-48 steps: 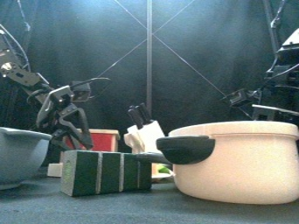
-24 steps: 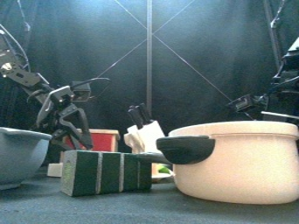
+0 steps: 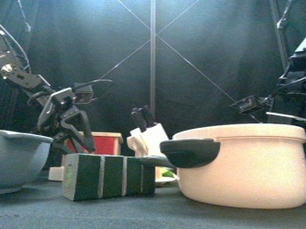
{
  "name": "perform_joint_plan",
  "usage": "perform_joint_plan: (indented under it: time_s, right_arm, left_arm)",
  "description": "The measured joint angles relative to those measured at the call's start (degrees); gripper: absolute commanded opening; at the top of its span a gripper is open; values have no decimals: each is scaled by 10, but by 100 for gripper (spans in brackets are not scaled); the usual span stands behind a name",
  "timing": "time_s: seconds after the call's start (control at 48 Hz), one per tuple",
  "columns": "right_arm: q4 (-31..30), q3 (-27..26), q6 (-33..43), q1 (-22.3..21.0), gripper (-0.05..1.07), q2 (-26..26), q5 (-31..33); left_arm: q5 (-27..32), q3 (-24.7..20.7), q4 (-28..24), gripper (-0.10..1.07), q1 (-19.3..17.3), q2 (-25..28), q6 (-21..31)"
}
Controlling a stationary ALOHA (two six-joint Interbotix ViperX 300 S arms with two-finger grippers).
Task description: Grab white sushi piece from plate
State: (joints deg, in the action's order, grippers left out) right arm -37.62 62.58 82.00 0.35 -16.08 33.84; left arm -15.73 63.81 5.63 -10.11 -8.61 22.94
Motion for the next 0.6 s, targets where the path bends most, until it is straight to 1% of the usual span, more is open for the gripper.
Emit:
perform_joint_plan:
  time_s: [0.25,0.396,0.5,0.604]
  right_arm:
    - [-11,-18,-1,1,78,-39,16]
    - [-20,-19,-1,2,78,-60,14]
    - [-23,-19,-1,2,78,-66,7]
    - [-28,-19,-1,3,78,-66,-18]
  left_arm:
    - [0,-3,0,90,-1,0,1]
    - [0,-8,-8,90,0,-2,0]
    - [0,-13,-22,90,1,-2,0]
    - [0,-24,-40,90,5,-2,-1]
